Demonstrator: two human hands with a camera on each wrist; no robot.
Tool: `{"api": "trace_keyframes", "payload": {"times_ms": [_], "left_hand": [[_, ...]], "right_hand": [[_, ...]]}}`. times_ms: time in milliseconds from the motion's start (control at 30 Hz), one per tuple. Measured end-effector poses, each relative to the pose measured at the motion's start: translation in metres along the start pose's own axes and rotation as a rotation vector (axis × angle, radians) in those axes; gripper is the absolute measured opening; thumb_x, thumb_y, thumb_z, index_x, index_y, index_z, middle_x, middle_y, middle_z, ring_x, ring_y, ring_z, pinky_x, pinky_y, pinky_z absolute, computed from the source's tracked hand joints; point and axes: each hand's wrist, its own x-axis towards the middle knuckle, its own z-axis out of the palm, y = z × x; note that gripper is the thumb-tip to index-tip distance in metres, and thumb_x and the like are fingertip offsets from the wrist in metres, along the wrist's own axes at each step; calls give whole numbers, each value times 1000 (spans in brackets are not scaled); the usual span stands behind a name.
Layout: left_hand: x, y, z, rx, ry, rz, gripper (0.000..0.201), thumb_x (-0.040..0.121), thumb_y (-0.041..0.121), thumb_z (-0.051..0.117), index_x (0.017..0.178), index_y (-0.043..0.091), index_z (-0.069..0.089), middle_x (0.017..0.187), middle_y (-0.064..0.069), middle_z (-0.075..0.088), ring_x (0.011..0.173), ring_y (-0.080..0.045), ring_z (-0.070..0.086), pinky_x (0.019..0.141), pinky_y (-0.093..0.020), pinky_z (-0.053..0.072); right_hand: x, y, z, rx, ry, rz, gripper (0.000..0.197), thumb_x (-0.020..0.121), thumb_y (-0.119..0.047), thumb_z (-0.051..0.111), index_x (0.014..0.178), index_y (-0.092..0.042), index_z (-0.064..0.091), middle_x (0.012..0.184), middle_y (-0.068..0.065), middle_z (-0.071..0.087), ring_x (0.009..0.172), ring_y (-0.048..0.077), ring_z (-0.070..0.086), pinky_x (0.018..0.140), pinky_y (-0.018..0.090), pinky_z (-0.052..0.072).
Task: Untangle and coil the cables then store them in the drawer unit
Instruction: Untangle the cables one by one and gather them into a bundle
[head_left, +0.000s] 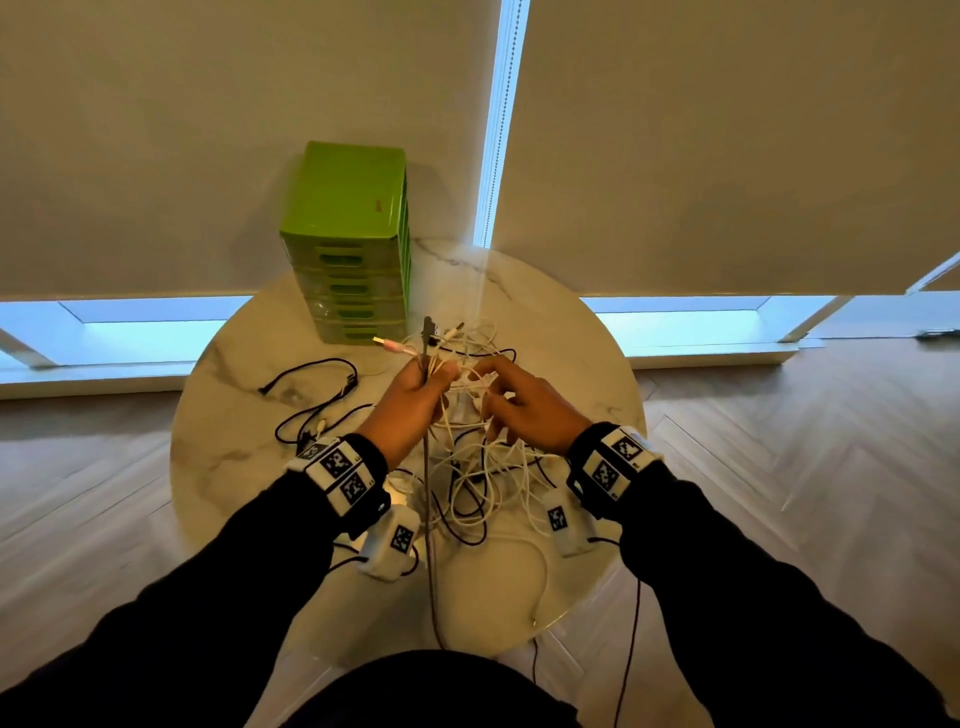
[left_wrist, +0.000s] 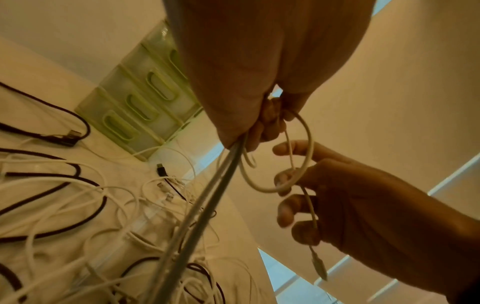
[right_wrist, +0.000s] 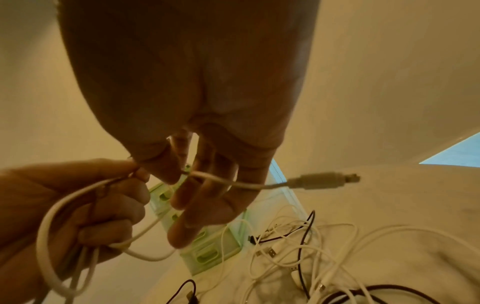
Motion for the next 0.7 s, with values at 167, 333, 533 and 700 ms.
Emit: {"api": "trace_keyframes", "payload": {"times_ms": [167,333,533,700], "left_hand": [[-1,-3,38,71,-93,64,20,104,32,53,100,14,60,67,16,58,61,-2,51,65,-26,42],[1,3,77,-306,-120,-55,31,108,37,40,92,15,54,62,6,35,52,-9,30,54,-27,26],[2,10,108,-541,-242,-132,33,109,25,35,82,14,49,57,7,37,48,-6,31,47,-20,27],[-8,-4,136,-583,-304,-214,34,109,22,33,79,15,48,56,7,37,48,-7,33,47,-20,30]], "right_hand": [[-34,-1,-10,147,88,0,21,99,-29,59,116,-20,50,82,10,64,59,19,62,52,25,46],[-78,31,-36,-55,271,119,22,106,-30,46,94,-14,56,56,-18,57,48,1,48,52,15,40],[-154,110,-35,-156,163,573,19,104,-16,41,103,-11,60,87,10,72,79,27,70,70,30,51],[-177,119,2,-256,221,529,62,93,-10,54,150,-21,35,150,9,46,137,29,44,114,41,32]]}}
